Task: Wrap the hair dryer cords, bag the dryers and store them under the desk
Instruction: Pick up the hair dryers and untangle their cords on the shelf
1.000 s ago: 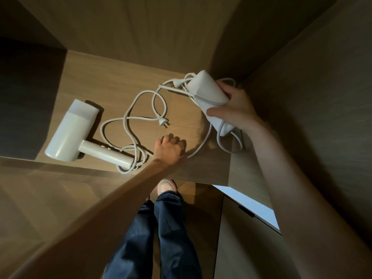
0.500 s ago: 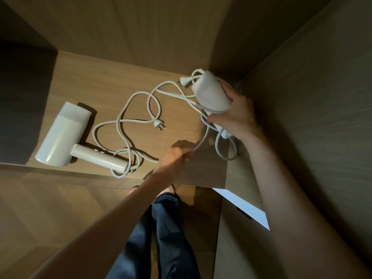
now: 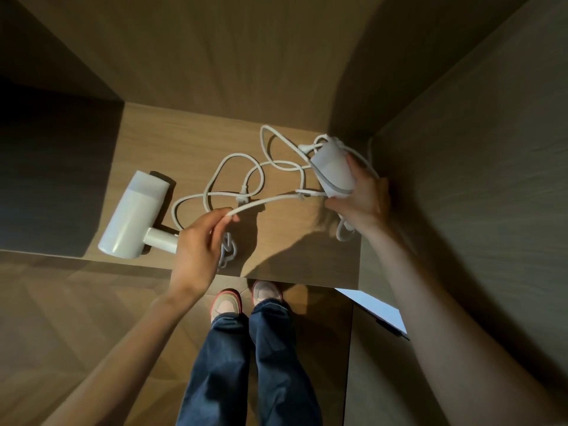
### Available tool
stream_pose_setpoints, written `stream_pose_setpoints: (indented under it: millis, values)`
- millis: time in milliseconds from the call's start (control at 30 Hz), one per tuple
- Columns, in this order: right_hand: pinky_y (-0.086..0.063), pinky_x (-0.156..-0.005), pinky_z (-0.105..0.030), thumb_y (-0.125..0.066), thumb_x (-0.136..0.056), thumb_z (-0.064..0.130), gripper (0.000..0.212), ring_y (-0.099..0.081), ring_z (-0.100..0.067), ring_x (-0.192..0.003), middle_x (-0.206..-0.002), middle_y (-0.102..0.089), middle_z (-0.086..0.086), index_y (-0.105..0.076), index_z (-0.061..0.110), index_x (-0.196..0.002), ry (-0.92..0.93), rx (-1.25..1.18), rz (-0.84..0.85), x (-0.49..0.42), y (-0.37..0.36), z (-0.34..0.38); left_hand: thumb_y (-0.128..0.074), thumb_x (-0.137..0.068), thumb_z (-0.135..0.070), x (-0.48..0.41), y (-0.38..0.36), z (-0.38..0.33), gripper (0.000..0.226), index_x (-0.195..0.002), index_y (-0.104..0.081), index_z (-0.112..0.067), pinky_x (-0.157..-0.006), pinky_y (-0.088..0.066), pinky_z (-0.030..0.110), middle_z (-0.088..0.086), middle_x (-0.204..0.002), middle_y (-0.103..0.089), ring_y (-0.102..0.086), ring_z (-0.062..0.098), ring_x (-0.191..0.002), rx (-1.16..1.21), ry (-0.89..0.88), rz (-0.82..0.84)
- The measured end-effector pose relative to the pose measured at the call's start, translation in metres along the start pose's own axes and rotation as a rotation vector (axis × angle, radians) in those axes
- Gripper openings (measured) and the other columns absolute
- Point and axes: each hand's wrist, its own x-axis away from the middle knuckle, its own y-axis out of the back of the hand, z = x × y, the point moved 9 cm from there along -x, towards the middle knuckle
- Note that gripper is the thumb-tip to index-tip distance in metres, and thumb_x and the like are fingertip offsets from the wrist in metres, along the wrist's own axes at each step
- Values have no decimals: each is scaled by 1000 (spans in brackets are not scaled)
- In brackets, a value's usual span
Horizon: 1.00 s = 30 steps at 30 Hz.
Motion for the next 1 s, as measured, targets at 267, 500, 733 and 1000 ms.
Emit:
stream_pose_setpoints:
  millis: [267,500,733,1000]
  values:
    - [-41,-97,-54,-76,-67,30,94,-31,-36,-129,-146,-37,-4,-25,35,-146,-157,-20,-80,15,-34,-9,-39,-101,-10,-9,17,31,29,-121,-60,-16,-88,-52,43,-1,-95,-66,-64,14,-96,82,116,-60]
    - [-40,-99,-57,-74,-72,19,91,-28,-36,-133,-148,-31,-8,-23,26,-147,-193,-25,-60,17,-52,-10,-33,-87,20,-2,28,45,68,-126,-48,-33,-89,-49,29,11,-97,-59,-57,25,-95,75,160,18]
    - [-36,-106,-51,-61,-85,10,77,-26,-35,-137,-152,-26,-11,-20,18,-149,-220,30,7,25,-60,-4,-36,-94,11,-3,23,35,54,-129,-50,-28,-89,-49,33,9,-103,-59,-57,22,-97,68,97,39]
    - [-25,-108,-57,-62,-85,36,69,-20,-33,-137,-154,-23,-7,-30,30,-145,14,179,-164,68,-36,54,-38,-96,7,-8,27,33,46,-124,-55,-26,-95,-42,22,-9,-103,-56,-53,-7,-99,89,145,16]
